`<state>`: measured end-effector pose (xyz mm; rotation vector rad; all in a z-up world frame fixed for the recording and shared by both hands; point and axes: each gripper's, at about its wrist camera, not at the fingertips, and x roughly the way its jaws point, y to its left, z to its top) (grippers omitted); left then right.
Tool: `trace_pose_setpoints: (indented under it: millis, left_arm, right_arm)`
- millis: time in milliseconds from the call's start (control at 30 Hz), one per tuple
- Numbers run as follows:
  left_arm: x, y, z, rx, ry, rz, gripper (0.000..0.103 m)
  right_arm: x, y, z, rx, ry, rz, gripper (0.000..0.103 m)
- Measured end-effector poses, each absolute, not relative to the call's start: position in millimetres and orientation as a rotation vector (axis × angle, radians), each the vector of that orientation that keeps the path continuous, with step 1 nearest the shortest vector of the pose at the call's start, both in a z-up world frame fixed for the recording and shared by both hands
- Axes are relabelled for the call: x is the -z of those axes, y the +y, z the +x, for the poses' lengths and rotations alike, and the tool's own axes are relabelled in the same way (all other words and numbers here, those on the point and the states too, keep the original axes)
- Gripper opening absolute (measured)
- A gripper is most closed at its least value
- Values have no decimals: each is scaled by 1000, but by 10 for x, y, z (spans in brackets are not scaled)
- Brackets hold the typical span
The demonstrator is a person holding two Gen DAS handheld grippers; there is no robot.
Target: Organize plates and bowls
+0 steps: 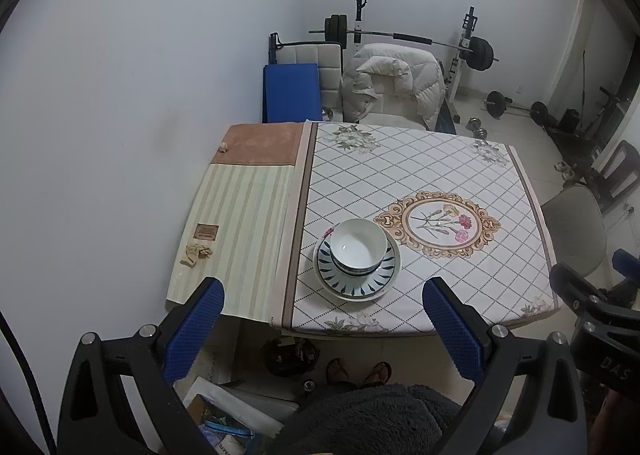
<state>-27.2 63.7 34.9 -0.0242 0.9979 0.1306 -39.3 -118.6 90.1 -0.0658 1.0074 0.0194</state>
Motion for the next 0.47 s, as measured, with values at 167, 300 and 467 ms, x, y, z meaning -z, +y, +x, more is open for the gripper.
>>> trace_pose_setpoints:
  millis: [167,300,467]
  left_arm:
    - [-365,672,-256,-136,994,-25,102]
    - [-365,672,-252,-137,993,-25,102]
    - [-382,692,-240,-138,985,-31,102]
  right_arm:
    - [-906,-1189,-344,-27,1004,-70,103]
    - [-896,-1184,-314,-30,1004,-74,103]
    - [-894,-1172,-269,-34,1002,-78,103]
